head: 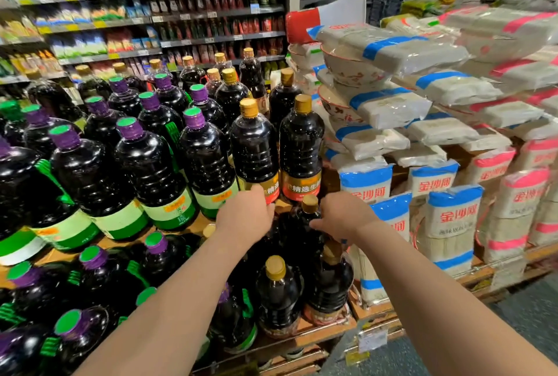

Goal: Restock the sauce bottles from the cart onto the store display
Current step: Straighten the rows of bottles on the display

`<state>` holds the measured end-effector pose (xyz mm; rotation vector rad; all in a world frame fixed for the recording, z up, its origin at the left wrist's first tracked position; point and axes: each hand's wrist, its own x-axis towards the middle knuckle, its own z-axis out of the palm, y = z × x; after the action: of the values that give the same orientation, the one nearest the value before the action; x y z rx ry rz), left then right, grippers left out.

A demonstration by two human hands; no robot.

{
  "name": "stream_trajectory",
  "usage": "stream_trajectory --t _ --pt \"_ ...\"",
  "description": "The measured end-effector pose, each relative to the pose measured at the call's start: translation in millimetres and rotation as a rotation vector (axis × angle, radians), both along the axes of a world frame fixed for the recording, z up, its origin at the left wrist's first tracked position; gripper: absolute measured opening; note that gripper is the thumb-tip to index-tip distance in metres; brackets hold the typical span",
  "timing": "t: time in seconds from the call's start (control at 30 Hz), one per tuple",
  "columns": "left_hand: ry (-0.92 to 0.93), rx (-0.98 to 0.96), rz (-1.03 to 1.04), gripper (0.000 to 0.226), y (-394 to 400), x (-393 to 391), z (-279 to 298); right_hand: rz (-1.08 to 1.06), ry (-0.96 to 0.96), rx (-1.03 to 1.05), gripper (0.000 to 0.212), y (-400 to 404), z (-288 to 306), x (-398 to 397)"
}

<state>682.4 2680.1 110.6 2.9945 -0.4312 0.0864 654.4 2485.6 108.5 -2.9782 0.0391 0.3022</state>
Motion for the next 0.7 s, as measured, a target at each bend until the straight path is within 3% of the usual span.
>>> stream_trajectory --t 0.1,0.23,0.43,0.7 --pt "0.071 0.110 0.026 0.048 6 23 -3 -0.015 -0.153 0.006 0.035 10 -3 21" --pt "0.337 0.321 -0.091 0.072 2 43 -14 -0.029 -0.055 0.033 0.036 20 -14 43" --pt "0.336 0.439 -0.251 0.054 -7 51 -14 -0.032 0.001 -0.029 0.038 20 -29 54" --pt "0.483 0.402 -0.391 0.038 -6 57 -7 0.142 0.001 -0.035 0.034 5 -28 61"
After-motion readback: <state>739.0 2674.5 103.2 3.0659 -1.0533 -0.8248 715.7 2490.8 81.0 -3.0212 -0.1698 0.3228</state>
